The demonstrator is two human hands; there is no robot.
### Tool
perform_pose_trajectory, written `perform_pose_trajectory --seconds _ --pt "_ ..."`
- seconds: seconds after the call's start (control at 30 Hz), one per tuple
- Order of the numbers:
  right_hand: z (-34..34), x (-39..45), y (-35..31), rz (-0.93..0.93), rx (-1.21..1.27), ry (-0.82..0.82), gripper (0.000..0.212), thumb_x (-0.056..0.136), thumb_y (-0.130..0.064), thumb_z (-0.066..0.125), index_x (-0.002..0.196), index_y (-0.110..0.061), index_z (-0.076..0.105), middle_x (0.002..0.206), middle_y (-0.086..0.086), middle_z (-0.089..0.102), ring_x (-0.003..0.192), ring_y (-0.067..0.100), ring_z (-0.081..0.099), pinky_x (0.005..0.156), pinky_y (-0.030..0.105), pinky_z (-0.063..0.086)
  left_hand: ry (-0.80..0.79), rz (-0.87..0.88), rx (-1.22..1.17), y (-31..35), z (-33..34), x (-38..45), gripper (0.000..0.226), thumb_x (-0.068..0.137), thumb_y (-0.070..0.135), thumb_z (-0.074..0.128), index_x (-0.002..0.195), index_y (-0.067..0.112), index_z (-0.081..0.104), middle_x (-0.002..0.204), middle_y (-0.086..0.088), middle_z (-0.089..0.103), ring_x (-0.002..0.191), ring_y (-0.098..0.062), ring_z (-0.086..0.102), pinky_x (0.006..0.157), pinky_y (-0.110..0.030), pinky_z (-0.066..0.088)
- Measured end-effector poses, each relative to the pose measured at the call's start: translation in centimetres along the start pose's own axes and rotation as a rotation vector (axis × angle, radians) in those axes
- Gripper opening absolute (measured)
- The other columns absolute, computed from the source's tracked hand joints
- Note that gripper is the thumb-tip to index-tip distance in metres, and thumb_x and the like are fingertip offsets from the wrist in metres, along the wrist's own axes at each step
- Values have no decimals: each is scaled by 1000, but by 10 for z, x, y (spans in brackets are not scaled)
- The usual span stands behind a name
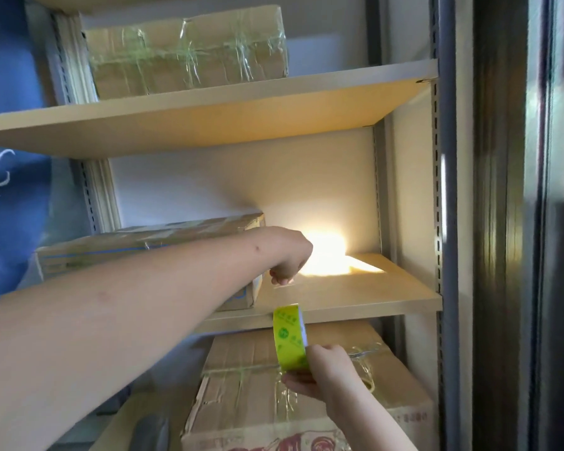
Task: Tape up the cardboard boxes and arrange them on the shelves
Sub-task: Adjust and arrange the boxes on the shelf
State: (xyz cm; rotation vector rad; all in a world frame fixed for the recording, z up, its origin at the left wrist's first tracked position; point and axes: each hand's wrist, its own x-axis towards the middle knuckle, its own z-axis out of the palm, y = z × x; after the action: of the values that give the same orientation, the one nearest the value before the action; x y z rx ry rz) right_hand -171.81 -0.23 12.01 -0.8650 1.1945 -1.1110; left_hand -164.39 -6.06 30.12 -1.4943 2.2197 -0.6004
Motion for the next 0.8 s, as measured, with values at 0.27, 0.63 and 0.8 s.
perform_pose_trajectory --seconds 0.27,0.63,0.8 --pt "-1 11 17 104 -60 -133 32 93 -4 34 95 8 64 53 18 64 45 26 66 41 29 53 -44 -20 129 25 33 31 30 82 10 74 58 13 56 61 1 56 69 -21 60 61 -28 48" --pt "-1 5 18 112 -102 -122 27 97 -16 45 85 0 64 60 16 63 46 25 63 46 31 56 -86 -186 1 6 32 56 72 75 43 82 132 10 53 126 -3 60 111 -25 61 81 -33 49" --pt "-32 9 21 -151 -325 131 18 93 -22 54 92 -5 61 79 10 69 55 21 66 63 37 61 482 -133 -291 3 59 28 16 88 14 55 79 14 69 82 -4 67 76 -24 62 66 -33 51"
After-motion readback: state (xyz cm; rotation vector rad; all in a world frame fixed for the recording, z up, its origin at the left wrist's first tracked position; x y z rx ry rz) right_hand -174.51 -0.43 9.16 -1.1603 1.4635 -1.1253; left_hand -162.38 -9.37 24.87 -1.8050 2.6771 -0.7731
